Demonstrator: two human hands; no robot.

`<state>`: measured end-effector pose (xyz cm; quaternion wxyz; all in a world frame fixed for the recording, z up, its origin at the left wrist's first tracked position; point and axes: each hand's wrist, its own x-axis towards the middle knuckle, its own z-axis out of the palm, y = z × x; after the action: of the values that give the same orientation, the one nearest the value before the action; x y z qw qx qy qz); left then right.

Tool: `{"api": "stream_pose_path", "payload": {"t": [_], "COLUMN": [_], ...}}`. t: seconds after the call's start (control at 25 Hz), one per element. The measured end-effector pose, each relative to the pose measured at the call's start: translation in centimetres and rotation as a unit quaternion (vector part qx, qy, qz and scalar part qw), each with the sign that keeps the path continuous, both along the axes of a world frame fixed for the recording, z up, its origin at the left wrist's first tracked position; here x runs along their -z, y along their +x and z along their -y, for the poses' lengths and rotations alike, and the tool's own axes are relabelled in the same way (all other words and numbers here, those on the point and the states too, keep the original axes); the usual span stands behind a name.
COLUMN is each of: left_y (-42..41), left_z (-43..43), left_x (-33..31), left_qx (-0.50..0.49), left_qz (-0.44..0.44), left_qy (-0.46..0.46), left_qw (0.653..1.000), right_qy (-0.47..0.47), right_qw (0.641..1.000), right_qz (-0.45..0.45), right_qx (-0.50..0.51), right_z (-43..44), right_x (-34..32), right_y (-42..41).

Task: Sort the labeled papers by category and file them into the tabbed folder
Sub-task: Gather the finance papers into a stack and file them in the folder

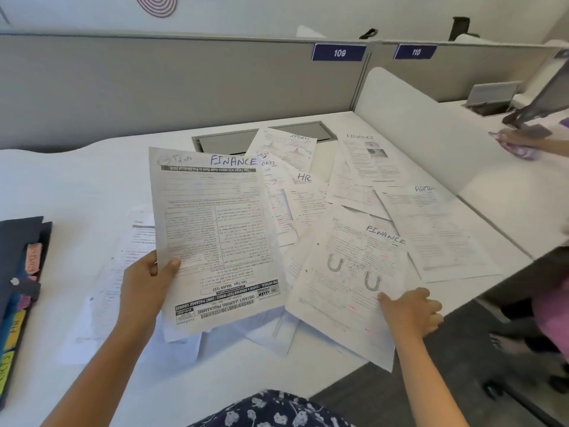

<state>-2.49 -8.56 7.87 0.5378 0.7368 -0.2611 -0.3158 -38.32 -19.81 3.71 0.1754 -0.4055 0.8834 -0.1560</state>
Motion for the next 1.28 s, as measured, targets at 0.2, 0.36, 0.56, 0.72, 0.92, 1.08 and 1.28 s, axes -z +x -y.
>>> {"api": "stream_pose_path", "payload": {"t": [0.2, 0.36, 0.56, 0.72, 0.92, 1.08, 1.28], "left_y": [0.4, 1.2, 1.6, 1.3, 0.6, 0.1, -0.2], "left_z": [0.1, -0.3, -1.8, -1.9, -1.7, -2.0, -2.2], "left_x": [0.2, 0.2, 1.1, 1.1, 0.2, -0.6, -1.8], "left_qx": [0.004, -0.013, -0.042, -0.046, -0.046, -0.022, 0.07], "left_qz": [-0.002, 0.014, 0.048, 0.017, -0.015, -0.055, -0.121], "left_qy": [0.017, 0.032, 0.073, 0.074, 0.065, 0.057, 0.059], "left_qw": [1.0, 0.999, 0.995, 0.996, 0.997, 0.997, 0.988], "right_qy": [-0.013, -0.103, -0.349, -0.465, -0.391, -0.24, -0.115], "right_qw": [0.996, 0.988, 0.929, 0.863, 0.86, 0.862, 0.855], "right_qz": [0.085, 0.116, -0.002, 0.027, 0.267, 0.386, 0.418], "right_qx": [-0.009, -0.025, -0.119, -0.195, -0.188, -0.225, -0.284], "right_z": [1.5, 1.8, 0.3, -0.6, -1.1, -1.1, -1.6], "right_x": [0.9, 0.3, -3.8, -8.4, -11.1, -9.1, -5.6], "right_y": [0.0, 0.8, 3.6, 6.4, 9.7, 12.5, 14.7]}}
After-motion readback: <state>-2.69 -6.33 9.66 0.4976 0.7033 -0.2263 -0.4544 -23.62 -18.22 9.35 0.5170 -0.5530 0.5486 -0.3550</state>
